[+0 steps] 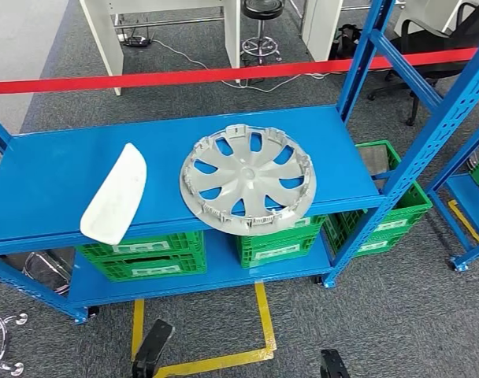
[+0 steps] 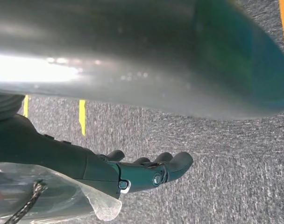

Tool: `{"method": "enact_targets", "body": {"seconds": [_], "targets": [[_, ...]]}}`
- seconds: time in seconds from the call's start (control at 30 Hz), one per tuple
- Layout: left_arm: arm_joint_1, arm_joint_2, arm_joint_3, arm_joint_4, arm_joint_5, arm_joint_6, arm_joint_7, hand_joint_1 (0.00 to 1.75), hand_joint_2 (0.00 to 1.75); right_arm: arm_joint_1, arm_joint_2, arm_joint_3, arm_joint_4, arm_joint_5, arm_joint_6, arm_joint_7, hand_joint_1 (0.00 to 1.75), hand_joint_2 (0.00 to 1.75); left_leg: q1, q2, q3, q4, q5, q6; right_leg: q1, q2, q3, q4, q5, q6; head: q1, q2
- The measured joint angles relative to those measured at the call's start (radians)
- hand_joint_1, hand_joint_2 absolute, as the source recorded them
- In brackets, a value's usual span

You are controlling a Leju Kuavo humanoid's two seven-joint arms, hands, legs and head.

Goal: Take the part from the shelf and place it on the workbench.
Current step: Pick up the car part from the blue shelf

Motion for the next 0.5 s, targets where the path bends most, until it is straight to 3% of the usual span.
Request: {"method": "enact_targets", "body": {"seconds": [0.3, 0.5], "targets": [[-0.045, -0.017, -0.244, -0.012, 0.003, 0.043, -0.121, 0.00, 0.00, -0.014, 0.002, 0.038, 0.012, 0.004, 0.001, 0.013, 0.00, 0.00, 0.000, 0.000, 0.000, 0.000, 0.000, 0.000, 0.000, 0.000, 0.000, 0.000, 0.000, 0.000, 0.000, 0.000], [-0.047, -0.020, -0.514, -0.063, 0.075, 0.246, -0.126, 0.00, 0.00, -0.021, 0.002, 0.054, 0.014, 0.017, 0.013, 0.009, 0.00, 0.00, 0.000, 0.000, 0.000, 0.000, 0.000, 0.000, 0.000, -0.001, 0.000, 0.000, 0.000, 0.000, 0.000, 0.000]]}}
